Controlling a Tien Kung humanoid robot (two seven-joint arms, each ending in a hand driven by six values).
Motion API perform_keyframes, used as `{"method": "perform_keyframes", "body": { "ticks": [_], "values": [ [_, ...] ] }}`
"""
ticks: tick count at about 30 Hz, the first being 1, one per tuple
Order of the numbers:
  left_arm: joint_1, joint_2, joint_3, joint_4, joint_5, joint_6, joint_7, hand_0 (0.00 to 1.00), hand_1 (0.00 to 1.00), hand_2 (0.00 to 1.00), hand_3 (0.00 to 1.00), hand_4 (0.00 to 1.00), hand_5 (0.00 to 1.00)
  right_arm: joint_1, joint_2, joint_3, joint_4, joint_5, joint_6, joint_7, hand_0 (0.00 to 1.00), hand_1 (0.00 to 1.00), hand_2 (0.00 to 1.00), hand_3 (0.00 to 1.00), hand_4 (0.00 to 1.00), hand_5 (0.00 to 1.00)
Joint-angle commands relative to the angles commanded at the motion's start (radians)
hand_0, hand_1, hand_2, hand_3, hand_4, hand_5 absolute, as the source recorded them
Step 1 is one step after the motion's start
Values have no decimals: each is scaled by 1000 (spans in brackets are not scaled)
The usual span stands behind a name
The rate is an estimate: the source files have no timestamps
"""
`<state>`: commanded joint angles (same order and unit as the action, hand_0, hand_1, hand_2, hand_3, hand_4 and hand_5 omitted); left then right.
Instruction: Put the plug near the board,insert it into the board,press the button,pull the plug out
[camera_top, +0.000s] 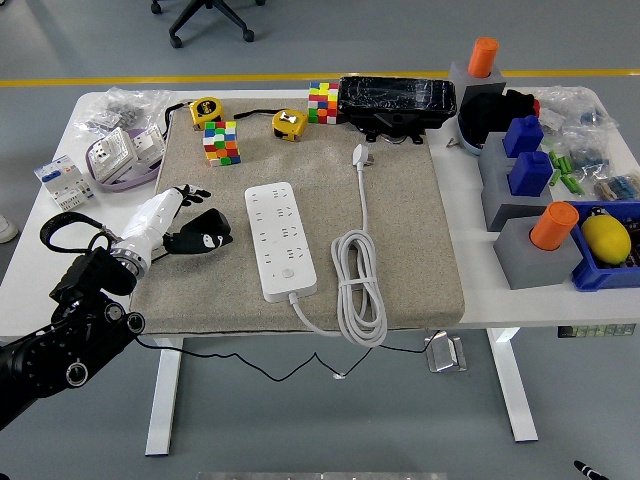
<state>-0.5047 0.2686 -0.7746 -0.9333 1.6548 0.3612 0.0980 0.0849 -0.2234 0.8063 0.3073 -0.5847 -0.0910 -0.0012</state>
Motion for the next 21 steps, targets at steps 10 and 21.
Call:
{"method": "perform_keyframes", "body": {
  "ticks": [10, 21],
  "values": [
    [-17, -2, 26, 23, -12, -10, 11, 569, 547, 552, 570, 998, 241, 1, 0, -4, 1, 1, 0, 1, 600, 640, 640, 552, 946, 496],
    [-28, -6, 46, 50, -12, 21, -6, 448, 473, 547, 553, 879, 127, -3, 0, -6, 2, 0, -1, 3, 600, 641, 639, 552, 945, 496]
  ]
}}
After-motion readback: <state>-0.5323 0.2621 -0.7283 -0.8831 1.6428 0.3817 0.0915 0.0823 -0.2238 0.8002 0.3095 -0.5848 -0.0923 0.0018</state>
